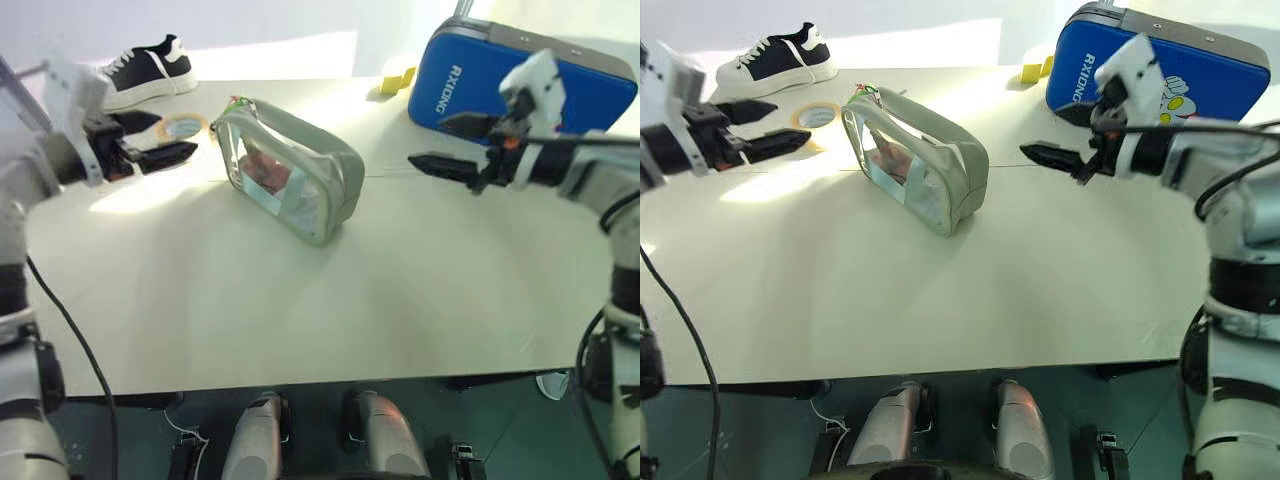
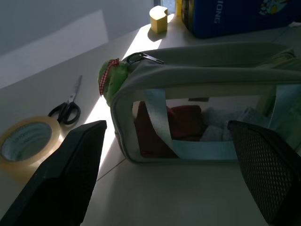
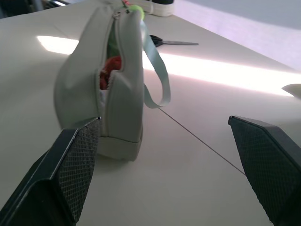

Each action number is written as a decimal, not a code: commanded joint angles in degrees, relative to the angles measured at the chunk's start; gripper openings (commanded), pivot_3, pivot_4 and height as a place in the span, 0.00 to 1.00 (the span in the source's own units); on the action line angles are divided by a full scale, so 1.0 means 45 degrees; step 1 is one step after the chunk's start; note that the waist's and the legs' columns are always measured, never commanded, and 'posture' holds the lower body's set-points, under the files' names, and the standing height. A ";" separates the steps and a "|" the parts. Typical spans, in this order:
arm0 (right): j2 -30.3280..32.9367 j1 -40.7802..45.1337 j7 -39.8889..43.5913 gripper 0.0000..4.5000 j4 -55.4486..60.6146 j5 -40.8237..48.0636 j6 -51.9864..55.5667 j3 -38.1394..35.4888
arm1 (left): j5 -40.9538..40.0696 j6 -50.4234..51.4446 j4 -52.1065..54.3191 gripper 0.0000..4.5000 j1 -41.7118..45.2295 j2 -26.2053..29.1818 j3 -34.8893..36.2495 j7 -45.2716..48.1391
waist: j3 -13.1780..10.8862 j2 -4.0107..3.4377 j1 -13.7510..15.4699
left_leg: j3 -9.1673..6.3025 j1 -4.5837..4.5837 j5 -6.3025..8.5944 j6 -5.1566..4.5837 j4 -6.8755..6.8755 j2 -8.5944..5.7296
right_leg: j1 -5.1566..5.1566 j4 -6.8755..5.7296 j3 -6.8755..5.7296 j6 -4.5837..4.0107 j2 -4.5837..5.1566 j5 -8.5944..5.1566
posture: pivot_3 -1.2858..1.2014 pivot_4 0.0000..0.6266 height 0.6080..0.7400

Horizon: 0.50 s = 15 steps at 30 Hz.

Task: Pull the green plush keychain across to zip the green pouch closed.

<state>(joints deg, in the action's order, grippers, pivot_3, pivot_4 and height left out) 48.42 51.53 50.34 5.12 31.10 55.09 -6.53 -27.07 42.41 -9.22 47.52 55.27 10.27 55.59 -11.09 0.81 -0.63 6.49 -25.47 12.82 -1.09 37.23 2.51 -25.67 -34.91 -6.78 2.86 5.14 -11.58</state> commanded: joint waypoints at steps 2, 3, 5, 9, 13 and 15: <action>-0.0027 0.0856 0.0104 1.00 -0.0845 -0.0137 0.0039 0.0393 | 0.0211 -0.0662 -0.0489 0.98 -0.0175 0.0544 -0.0389 0.1432 | 0.0000 0.0001 -0.0019 | 0.0009 -0.0002 -0.0003 -0.0003 -0.0001 0.0001 | -0.0006 -0.0003 0.0002 0.0002 0.0000 0.0002 | 0.52 0.24 1.00; -0.0078 0.1063 0.0109 1.00 -0.0944 -0.0117 0.0079 0.0454 | 0.0174 -0.0692 -0.0328 0.98 -0.0296 0.0652 -0.0435 0.1723 | 0.0000 0.0000 -0.0026 | 0.0018 -0.0011 -0.0005 -0.0004 0.0000 0.0002 | -0.0017 -0.0007 0.0005 0.0004 0.0001 0.0003 | 0.52 0.24 1.00; -0.0091 0.1334 0.0182 1.00 -0.0973 -0.0037 0.0176 0.0547 | 0.0081 -0.0591 -0.0008 0.98 -0.0406 0.0835 -0.0445 0.2030 | -0.0002 0.0003 -0.0024 | 0.0057 -0.0026 -0.0007 -0.0007 0.0000 0.0001 | -0.0054 -0.0031 0.0036 0.0011 0.0005 0.0008 | 0.52 0.24 1.00; -0.0042 0.1165 0.0248 1.00 -0.0706 0.0027 0.0298 0.0641 | 0.0182 -0.0765 0.0182 0.98 -0.0447 0.0962 -0.0222 0.2084 | 0.0000 0.0009 -0.0005 | 0.0080 -0.0100 -0.0016 -0.0003 0.0018 0.0003 | -0.0142 -0.0060 0.0054 0.0046 -0.0003 0.0030 | 0.52 0.24 1.00; -0.0174 0.1292 0.0280 1.00 -0.0506 0.0239 0.0725 0.0726 | 0.0026 -0.0521 0.0554 0.98 -0.0503 0.1036 -0.0117 0.1963 | 0.0000 0.0009 0.0005 | 0.0091 -0.0101 -0.0017 -0.0005 0.0032 0.0004 | -0.0140 -0.0063 0.0057 0.0049 -0.0002 0.0031 | 0.52 0.24 1.00; -0.0196 0.1484 0.0315 1.00 -0.0528 0.0210 0.0719 0.0815 | 0.0023 -0.0589 0.0798 0.98 -0.0557 0.1108 -0.0158 0.2046 | 0.0000 0.0009 0.0001 | 0.0096 -0.0100 -0.0017 -0.0005 0.0039 0.0005 | -0.0138 -0.0064 0.0062 0.0049 -0.0002 0.0032 | 0.52 0.24 1.00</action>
<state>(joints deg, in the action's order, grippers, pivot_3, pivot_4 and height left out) 47.25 56.12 51.47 1.04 31.60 58.59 -2.15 -26.41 40.09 -7.85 44.65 58.57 7.82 64.43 -11.09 0.84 -0.62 6.94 -25.91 12.74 -1.11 37.40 2.53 -26.29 -35.21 -6.48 3.08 5.13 -11.44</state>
